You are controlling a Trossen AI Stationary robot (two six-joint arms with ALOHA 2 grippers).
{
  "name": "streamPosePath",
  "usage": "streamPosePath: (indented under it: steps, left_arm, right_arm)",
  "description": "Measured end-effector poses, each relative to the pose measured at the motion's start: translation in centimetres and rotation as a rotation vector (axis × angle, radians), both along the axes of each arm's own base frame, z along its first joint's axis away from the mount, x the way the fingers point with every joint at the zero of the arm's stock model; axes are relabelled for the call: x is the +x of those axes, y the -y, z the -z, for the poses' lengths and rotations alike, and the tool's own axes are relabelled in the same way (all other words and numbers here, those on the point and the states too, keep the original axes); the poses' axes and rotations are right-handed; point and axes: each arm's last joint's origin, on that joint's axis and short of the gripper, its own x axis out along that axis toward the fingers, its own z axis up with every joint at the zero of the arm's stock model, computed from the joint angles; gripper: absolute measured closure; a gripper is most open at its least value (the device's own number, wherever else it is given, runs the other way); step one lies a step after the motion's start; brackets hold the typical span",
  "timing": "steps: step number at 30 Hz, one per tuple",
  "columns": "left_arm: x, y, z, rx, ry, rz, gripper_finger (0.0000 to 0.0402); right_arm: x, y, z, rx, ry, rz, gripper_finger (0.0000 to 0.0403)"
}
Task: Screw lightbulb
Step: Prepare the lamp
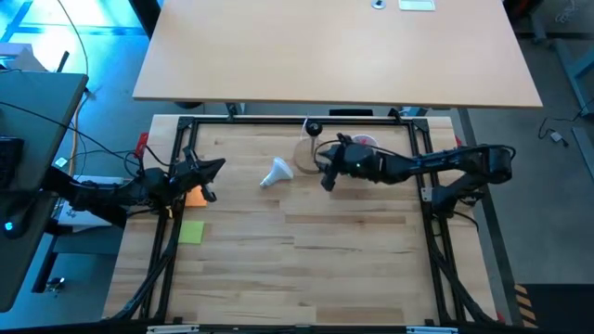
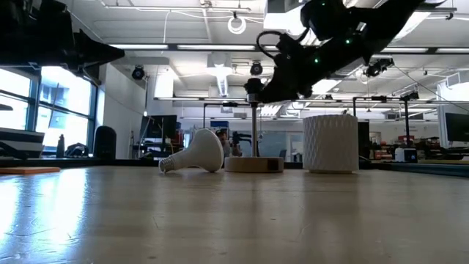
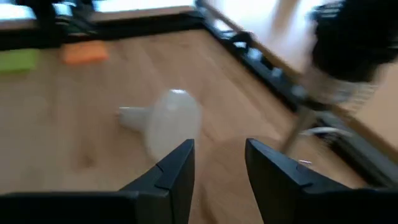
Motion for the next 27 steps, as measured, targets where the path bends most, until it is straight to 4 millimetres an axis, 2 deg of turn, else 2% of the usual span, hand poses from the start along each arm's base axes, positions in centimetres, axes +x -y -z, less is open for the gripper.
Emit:
streamPosePath:
  steps: [5, 8, 11, 17, 22, 27]
  left_arm:
    - [0.0, 0.0, 0.0, -0.013, 0.002, 0.0, 0.0401]
    - [-0.1, -0.1, 0.1, -0.03, 0.006, -0.042, 0.0401]
    - [-0.1, -0.2, 0.1, -0.068, 0.018, -0.087, 0.0401]
    - [-0.1, -0.3, 0.3, -0.111, 0.019, -0.116, 0.0401]
    - [-0.1, -0.3, 0.3, -0.111, 0.018, -0.116, 0.0402]
    - [-0.1, -0.3, 0.3, -0.112, 0.018, -0.116, 0.0401]
  right_arm:
    - [-0.9, 2.1, 1.1, 0.023, 0.033, 0.152, 0.0261]
    - [-0.5, 3.7, 1.5, 0.061, 0.103, 0.106, 0.0247]
    - [-0.1, 5.0, 3.2, 0.077, 0.095, 0.116, 0.0219]
    - [1.1, 6.1, 5.0, 0.031, 0.183, 0.103, 0.0173]
    - [1.8, 6.6, 5.7, 0.012, 0.172, 0.109, 0.0189]
    - [2.3, 6.8, 5.4, -0.003, 0.159, 0.102, 0.0246]
